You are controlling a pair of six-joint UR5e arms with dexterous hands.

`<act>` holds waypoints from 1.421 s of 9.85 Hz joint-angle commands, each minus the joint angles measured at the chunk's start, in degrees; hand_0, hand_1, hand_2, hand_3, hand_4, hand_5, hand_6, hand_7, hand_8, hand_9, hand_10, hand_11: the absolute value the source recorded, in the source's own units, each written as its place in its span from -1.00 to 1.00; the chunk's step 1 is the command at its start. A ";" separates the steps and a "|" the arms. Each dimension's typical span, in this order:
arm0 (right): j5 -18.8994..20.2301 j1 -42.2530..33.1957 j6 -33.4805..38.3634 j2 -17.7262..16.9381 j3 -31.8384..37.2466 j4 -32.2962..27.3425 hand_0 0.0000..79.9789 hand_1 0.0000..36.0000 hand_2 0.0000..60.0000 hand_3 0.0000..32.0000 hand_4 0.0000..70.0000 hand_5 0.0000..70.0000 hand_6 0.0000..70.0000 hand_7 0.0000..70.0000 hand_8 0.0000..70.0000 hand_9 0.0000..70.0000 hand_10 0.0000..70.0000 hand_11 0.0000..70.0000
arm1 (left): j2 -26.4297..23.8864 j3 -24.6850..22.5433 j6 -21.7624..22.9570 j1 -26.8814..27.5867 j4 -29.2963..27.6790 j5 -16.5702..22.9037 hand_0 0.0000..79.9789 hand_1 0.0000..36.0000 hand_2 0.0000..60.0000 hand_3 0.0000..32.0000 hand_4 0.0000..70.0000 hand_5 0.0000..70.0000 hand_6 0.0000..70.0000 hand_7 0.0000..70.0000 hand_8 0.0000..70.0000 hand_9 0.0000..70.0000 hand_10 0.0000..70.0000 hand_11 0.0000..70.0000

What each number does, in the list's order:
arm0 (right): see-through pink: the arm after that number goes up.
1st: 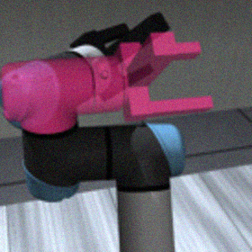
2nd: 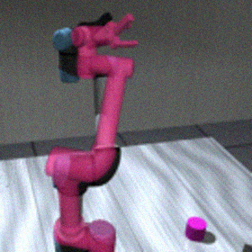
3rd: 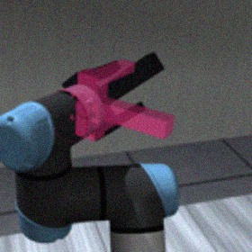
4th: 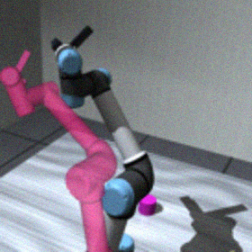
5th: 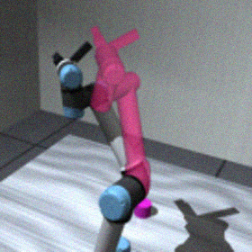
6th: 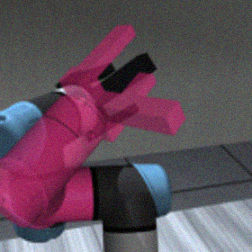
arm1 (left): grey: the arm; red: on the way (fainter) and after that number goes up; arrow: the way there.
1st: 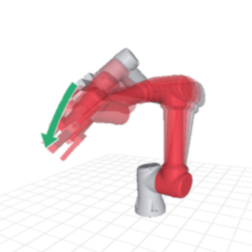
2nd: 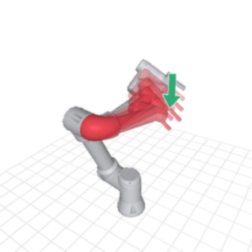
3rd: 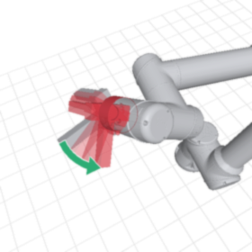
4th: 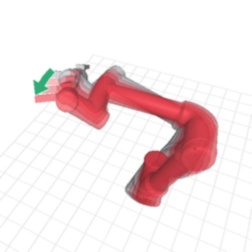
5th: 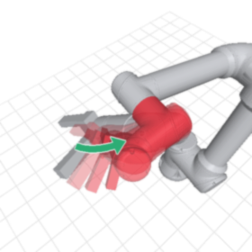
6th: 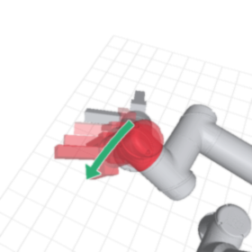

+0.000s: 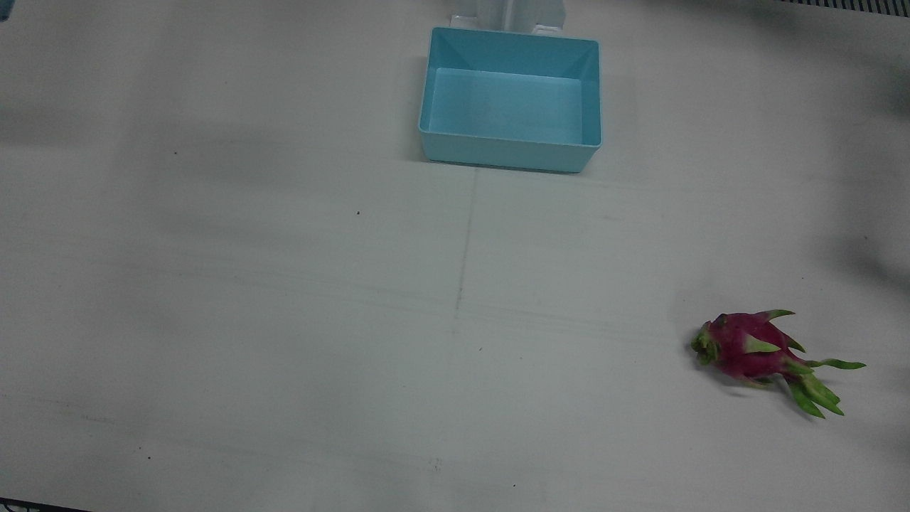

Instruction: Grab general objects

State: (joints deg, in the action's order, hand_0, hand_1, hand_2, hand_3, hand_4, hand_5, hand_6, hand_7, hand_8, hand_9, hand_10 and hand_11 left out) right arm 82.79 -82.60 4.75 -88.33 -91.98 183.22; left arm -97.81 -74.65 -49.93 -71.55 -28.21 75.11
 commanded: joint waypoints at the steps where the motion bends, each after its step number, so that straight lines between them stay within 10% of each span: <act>1: 0.00 -0.01 0.00 0.00 0.05 0.03 -1.00 -1.00 -1.00 -1.00 -1.00 -1.00 -1.00 -1.00 -1.00 -1.00 -1.00 -1.00 | 1.92 -2.16 -0.70 1.93 0.53 0.39 0.23 -0.38 -0.96 -1.00 -0.40 -0.45 -0.40 0.35 -0.91 -0.77 -0.85 -0.74; 5: 0.00 -0.01 0.00 0.00 -0.04 0.03 -1.00 -1.00 -1.00 -1.00 -1.00 -1.00 -1.00 -1.00 -1.00 -1.00 -1.00 -1.00 | 5.34 -7.43 -3.94 1.94 0.61 8.45 0.34 0.24 -0.38 -0.94 -0.60 -0.51 -0.80 -0.19 -0.99 -0.88 -1.00 -1.00; 7: 0.00 -0.01 0.00 0.00 -0.04 0.03 -1.00 -1.00 -1.00 -1.00 -1.00 -1.00 -1.00 -1.00 -1.00 -1.00 -1.00 -1.00 | 7.45 -10.50 -6.31 1.94 1.49 10.58 0.36 0.33 -0.33 -0.36 -0.73 -0.56 -0.89 -0.26 -1.00 -0.89 -1.00 -1.00; 9: 0.00 -0.01 0.00 0.00 -0.04 0.03 -1.00 -1.00 -1.00 -1.00 -1.00 -1.00 -1.00 -1.00 -1.00 -1.00 -1.00 -1.00 | 8.60 -12.36 -9.91 2.02 2.72 12.43 0.34 0.34 -0.34 0.12 -0.91 -0.64 -1.00 -0.40 -1.00 -0.92 -1.00 -1.00; 11: 0.00 -0.01 0.00 0.00 0.05 0.03 -1.00 -1.00 -1.00 -1.00 -1.00 -1.00 -1.00 -1.00 -1.00 -1.00 -1.00 -1.00 | 8.69 -12.63 -13.42 4.21 3.25 12.78 0.27 0.02 -0.80 0.86 -1.00 -0.81 -1.00 -0.51 -1.00 -0.94 -1.00 -1.00; 14: 0.00 -0.01 0.00 0.00 -0.04 0.03 -1.00 -1.00 -1.00 -1.00 -1.00 -1.00 -1.00 -1.00 -1.00 -1.00 -1.00 -1.00 | 8.52 -13.85 -17.82 9.48 4.56 11.82 0.24 -0.10 -1.00 1.00 -1.00 -0.90 -1.00 -0.67 -1.00 -0.98 -1.00 -1.00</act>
State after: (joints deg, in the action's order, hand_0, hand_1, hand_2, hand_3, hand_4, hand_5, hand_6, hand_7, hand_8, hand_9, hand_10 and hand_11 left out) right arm 82.82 -82.62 4.75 -88.33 -91.95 183.25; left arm -89.20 -87.42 -64.14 -66.00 -24.85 87.57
